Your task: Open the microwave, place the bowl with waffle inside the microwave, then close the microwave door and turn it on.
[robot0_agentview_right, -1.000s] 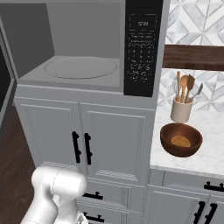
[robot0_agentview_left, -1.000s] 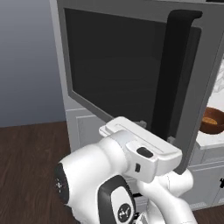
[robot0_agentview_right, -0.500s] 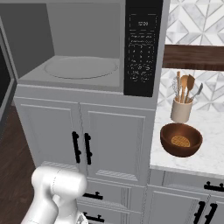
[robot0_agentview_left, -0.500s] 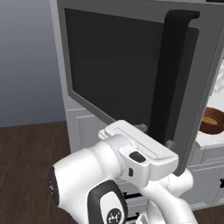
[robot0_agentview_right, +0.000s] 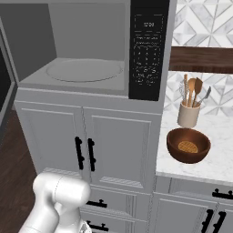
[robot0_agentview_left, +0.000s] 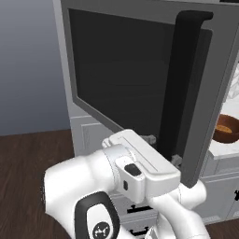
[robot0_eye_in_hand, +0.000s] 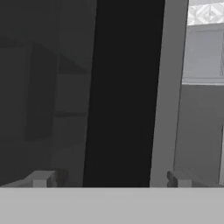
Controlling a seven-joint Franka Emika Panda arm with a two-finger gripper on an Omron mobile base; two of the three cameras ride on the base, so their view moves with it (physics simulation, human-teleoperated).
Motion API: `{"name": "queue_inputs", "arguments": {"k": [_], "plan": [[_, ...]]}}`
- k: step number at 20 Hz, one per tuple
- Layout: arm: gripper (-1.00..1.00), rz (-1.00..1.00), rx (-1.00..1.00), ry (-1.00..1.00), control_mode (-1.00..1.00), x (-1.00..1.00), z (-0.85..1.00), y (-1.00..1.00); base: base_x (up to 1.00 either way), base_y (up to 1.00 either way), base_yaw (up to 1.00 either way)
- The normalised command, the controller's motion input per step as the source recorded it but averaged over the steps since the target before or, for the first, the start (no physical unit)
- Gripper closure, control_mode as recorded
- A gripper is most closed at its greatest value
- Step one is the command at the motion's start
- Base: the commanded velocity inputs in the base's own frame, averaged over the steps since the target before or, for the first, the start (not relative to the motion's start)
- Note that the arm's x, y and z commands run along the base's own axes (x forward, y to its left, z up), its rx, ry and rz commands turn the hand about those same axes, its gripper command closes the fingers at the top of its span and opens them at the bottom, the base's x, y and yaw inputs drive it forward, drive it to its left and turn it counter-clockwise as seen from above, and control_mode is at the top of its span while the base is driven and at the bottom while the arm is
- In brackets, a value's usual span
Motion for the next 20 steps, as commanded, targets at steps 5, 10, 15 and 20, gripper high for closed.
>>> {"name": "queue_inputs", "arguments": {"k": [5,10,15,20], "plan": [[-1.00,0.07,-0.02,0.01,-1.00,-0.16,0.00,0.28,0.00,0.00,0.00],[-1.00,0.02,0.00,-0.03,-1.00,-0.91,0.00,0.02,0.00,0.00,0.00],[-1.00,0.32,0.00,-0.05,-1.00,-0.91,0.02,-0.16,0.00,0.00,0.00],[-1.00,0.55,0.00,0.01,-1.00,-0.10,0.04,-0.73,0.00,0.00,0.00]]}}
